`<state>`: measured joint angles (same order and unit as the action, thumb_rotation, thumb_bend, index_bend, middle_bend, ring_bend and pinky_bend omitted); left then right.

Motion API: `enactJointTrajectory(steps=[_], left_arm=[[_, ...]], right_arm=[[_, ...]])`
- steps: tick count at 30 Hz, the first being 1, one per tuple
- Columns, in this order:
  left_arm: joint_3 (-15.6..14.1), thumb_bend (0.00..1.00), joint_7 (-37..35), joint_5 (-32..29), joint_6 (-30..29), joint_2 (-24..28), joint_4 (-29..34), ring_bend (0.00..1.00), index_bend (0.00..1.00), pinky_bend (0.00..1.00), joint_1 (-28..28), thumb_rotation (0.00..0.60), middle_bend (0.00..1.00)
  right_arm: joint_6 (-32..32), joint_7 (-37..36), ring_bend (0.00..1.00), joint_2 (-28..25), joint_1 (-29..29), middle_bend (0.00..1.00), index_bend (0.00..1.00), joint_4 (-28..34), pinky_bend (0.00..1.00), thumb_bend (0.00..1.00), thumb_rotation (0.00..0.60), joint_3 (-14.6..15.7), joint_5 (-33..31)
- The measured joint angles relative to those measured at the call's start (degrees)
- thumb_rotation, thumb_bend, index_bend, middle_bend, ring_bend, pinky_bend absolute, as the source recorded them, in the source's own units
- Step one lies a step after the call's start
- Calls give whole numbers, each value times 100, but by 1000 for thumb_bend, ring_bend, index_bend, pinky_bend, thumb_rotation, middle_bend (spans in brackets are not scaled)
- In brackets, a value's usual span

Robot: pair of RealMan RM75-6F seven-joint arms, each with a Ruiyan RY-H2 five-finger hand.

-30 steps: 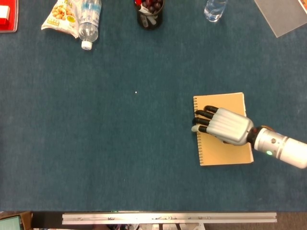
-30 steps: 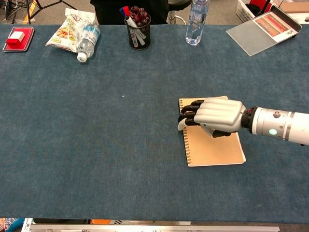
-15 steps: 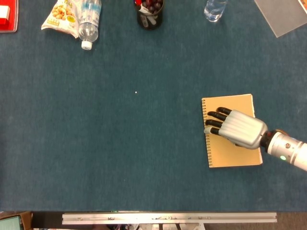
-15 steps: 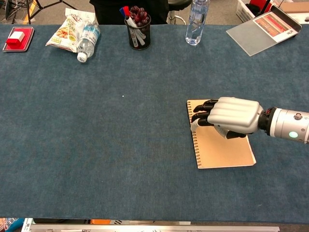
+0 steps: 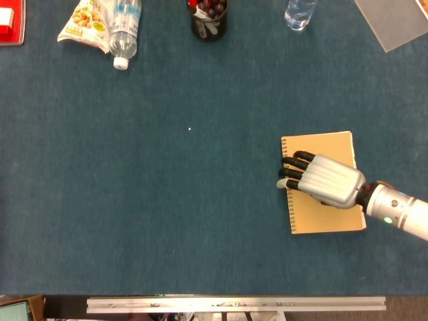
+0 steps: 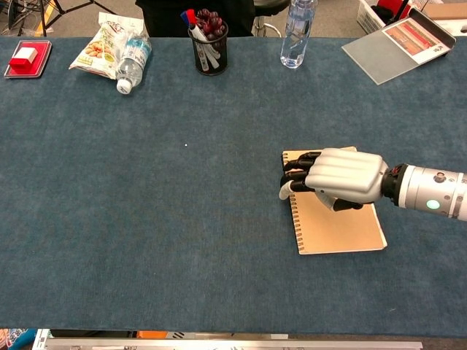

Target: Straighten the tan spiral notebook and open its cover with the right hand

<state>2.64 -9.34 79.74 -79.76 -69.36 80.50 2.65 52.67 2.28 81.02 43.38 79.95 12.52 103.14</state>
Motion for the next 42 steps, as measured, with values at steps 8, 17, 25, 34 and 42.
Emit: enactJointTrajectory(steps=[8, 17, 25, 34, 42], left_arm=[[4, 357, -1, 6, -7, 2, 7, 108, 254, 279, 3, 600, 59], [7, 357, 37, 13, -15, 10, 38, 108, 254, 279, 10, 600, 59], [17, 358, 92, 24, -31, 29, 97, 108, 254, 279, 23, 600, 59], [29, 358, 181, 37, -85, 78, 220, 108, 254, 279, 22, 600, 59], [68, 357, 210, 73, -200, 19, 189, 108, 254, 279, 27, 600, 59]], right_arm=[[-59, -15, 103, -13, -62, 229, 264, -58, 166, 1000, 600, 36, -51], [-43, 31, 103, -183, -158, 229, 264, -2, 166, 1000, 600, 71, -117], [106, 153, 103, -511, -307, 229, 264, 294, 166, 999, 600, 112, -148], [729, -32, 103, -531, -489, 229, 264, 214, 166, 791, 600, 30, 31], [1683, -33, 103, -759, -846, 229, 264, 299, 168, 438, 600, -141, 164]])
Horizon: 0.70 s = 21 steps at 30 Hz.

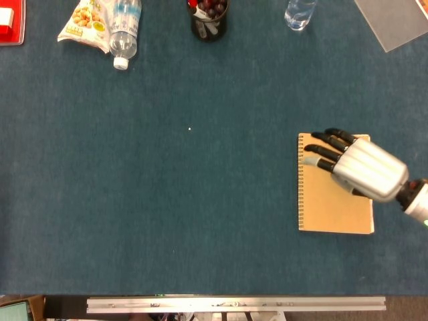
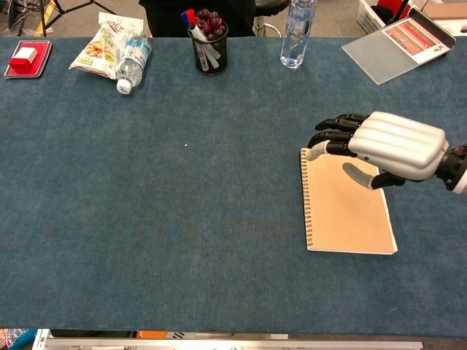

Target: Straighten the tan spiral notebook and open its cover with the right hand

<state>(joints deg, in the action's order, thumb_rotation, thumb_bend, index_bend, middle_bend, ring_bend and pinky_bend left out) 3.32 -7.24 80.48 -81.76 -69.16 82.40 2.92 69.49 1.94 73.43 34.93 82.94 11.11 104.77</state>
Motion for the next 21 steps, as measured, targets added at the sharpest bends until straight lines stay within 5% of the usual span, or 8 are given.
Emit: enactJointTrajectory(steps=[12, 21], left_arm=[[158, 357, -81, 421, -803, -474, -538, 108, 253, 279, -33, 600, 59], [177, 357, 15, 550, -937, -578, -608, 108, 252, 279, -4, 600, 59]], right_arm=[[1260, -93, 103, -47, -711, 181, 205, -559, 169, 17, 600, -37, 353], [1792, -377, 103, 80, -1101, 174, 189, -1173, 169, 0, 600, 49, 600]])
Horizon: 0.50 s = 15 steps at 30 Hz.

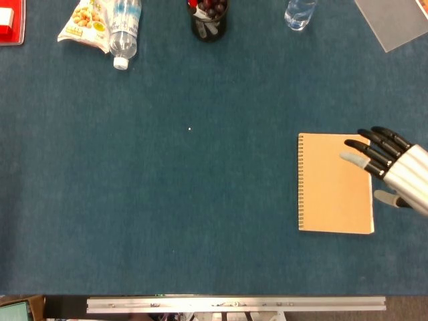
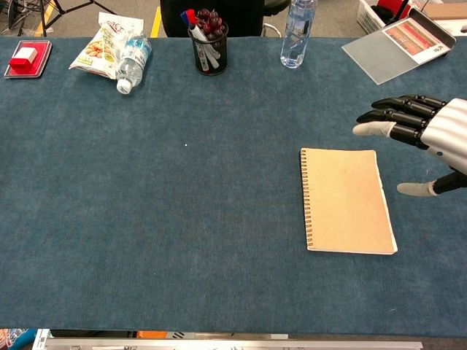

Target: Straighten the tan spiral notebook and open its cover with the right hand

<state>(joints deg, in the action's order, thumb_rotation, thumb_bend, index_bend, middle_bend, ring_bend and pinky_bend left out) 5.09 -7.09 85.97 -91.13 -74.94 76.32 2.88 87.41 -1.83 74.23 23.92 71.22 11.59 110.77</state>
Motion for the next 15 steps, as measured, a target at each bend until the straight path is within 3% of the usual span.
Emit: enactJointTrajectory(steps=[5, 15], left_arm=[[8, 358, 8, 89, -102, -47, -45, 108, 253, 279, 18, 600, 60], [11, 357, -25, 156, -167, -116, -124, 108, 253, 279, 51, 600, 61]], right_arm=[[290, -103, 103, 86, -150, 173, 189, -399, 168, 12, 600, 47, 157], [686, -515, 103, 397, -403, 173, 189, -1398, 168, 146, 600, 115, 328]])
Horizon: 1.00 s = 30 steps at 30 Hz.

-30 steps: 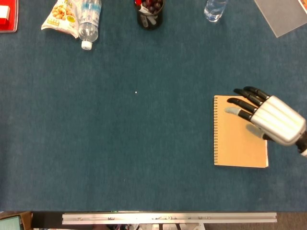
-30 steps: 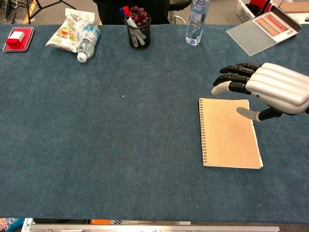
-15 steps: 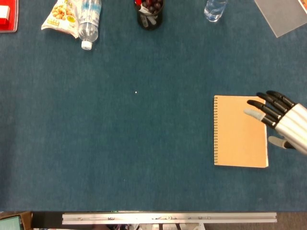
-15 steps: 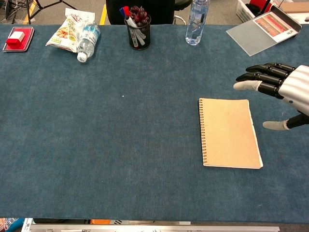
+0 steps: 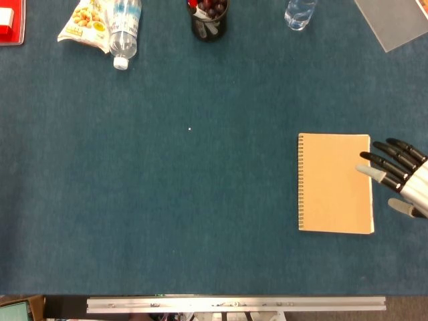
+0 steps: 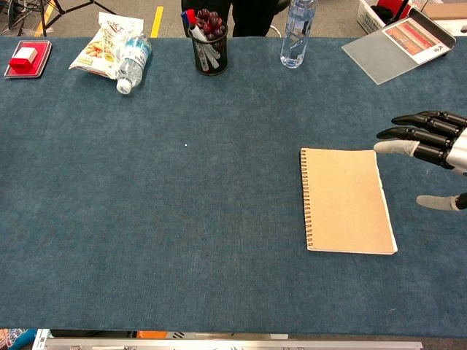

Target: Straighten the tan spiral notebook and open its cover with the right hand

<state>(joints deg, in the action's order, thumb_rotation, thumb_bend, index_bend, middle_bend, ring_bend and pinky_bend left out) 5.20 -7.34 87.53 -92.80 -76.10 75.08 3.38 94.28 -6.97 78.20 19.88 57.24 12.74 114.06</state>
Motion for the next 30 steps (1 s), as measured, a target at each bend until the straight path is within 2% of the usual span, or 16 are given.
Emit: enactJointTrajectory(steps=[11, 30], left_arm=[[-20, 357, 9, -33, 74, -13, 16, 108, 253, 279, 26, 600, 62], [-39, 357, 36, -107, 175, -21, 38, 108, 253, 279, 43, 600, 62]], right_arm=[[38, -313, 103, 279, -156, 173, 189, -867, 169, 201, 600, 16, -70], [-226, -553, 103, 551, -211, 173, 189, -1497, 168, 217, 600, 127, -142]])
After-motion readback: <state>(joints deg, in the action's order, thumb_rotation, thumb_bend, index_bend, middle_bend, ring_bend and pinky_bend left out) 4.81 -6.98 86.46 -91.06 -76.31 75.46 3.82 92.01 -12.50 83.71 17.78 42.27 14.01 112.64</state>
